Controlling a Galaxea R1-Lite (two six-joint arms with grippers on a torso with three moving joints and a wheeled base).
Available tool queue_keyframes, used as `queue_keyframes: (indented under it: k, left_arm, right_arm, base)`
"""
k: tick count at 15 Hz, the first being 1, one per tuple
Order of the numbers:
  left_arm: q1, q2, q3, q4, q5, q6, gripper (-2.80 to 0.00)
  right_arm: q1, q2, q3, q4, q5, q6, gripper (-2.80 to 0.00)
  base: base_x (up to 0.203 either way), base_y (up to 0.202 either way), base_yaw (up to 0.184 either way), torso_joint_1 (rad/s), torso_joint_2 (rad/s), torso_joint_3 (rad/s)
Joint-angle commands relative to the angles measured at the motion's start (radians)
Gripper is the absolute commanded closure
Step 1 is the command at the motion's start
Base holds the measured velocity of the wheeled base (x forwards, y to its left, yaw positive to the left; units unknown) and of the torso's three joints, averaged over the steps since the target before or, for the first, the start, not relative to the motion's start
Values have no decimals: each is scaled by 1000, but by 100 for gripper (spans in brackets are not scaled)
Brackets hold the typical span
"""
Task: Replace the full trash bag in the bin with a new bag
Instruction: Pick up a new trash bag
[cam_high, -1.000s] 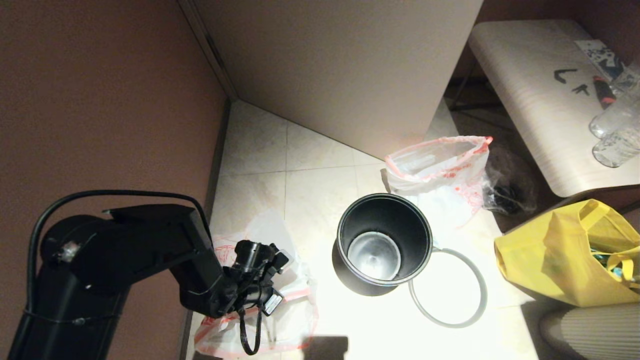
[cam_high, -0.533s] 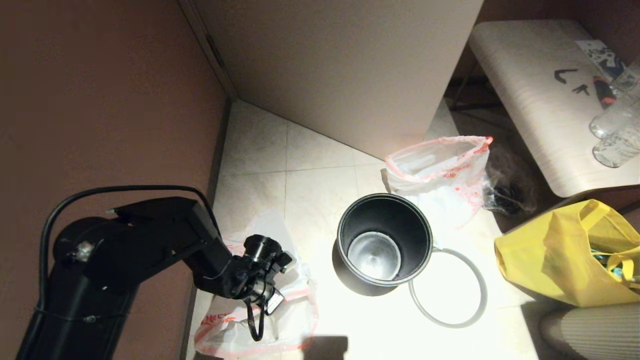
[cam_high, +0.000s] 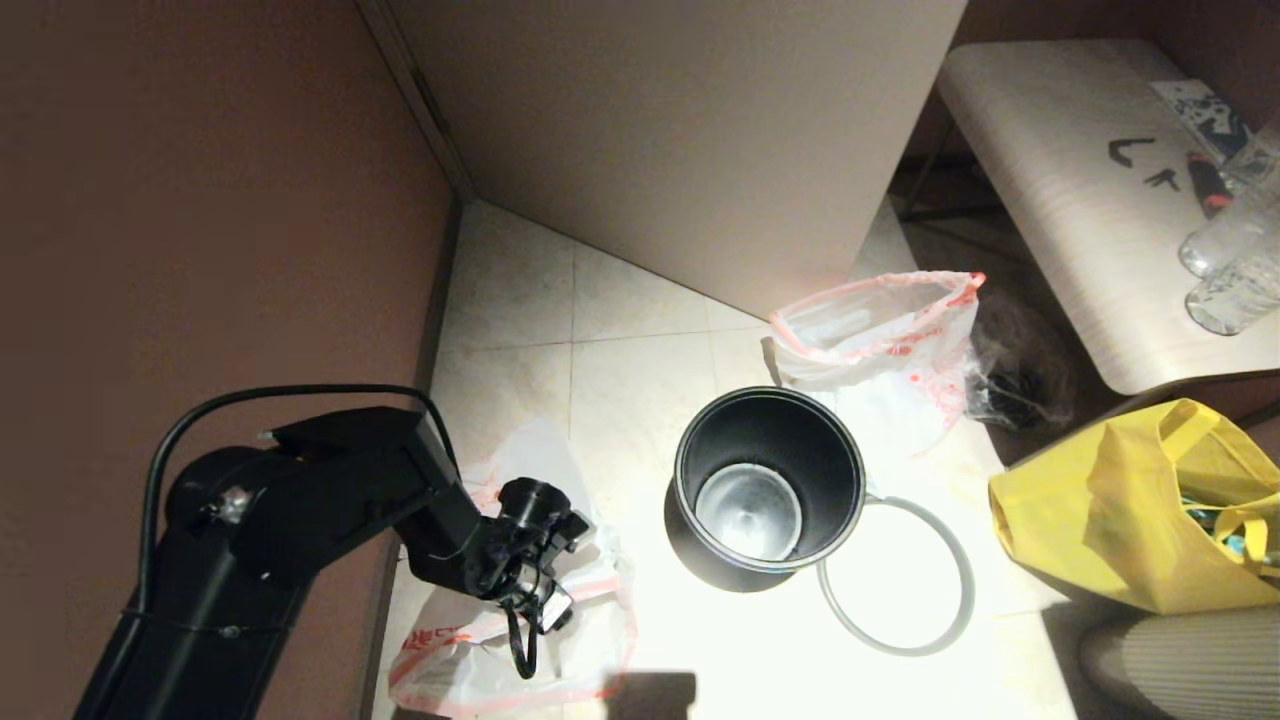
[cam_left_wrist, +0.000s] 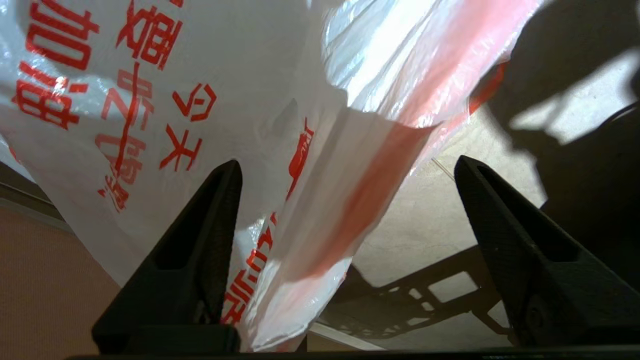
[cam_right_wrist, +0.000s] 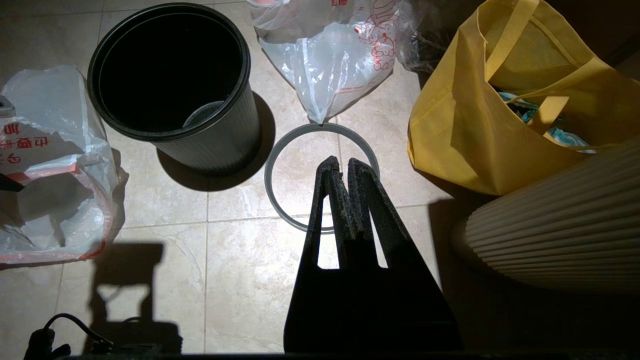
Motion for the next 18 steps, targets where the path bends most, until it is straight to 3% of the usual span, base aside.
queue_keyframes:
  k: [1,3,9,10,14,18]
  left_arm:
    - [3,27,-30,1,12,2,-280]
    - [11,78,-77,0,67,2,-280]
    - [24,152,-133,-9,78,-27,-280]
    - [26,152,-139,-9,77,-29,0]
    - [26,155,-146,-9,78,-52,0]
    - [23,127,-114,-3,82,-152,0]
  right_arm:
    - [0,1,0,0,1,0,0]
    - [0,1,0,0,1,0,0]
    - [0,1,0,0,1,0,0]
    - [0,1,0,0,1,0,0]
    - [0,1,0,0,1,0,0]
    - [0,1,0,0,1,0,0]
  base:
    - [0,0,0,0,0,0]
    - [0,0,0,0,0,0]
    - [0,0,0,0,0,0]
    - [0,0,0,0,0,0]
    - [0,0,0,0,0,0]
    - [0,0,0,0,0,0]
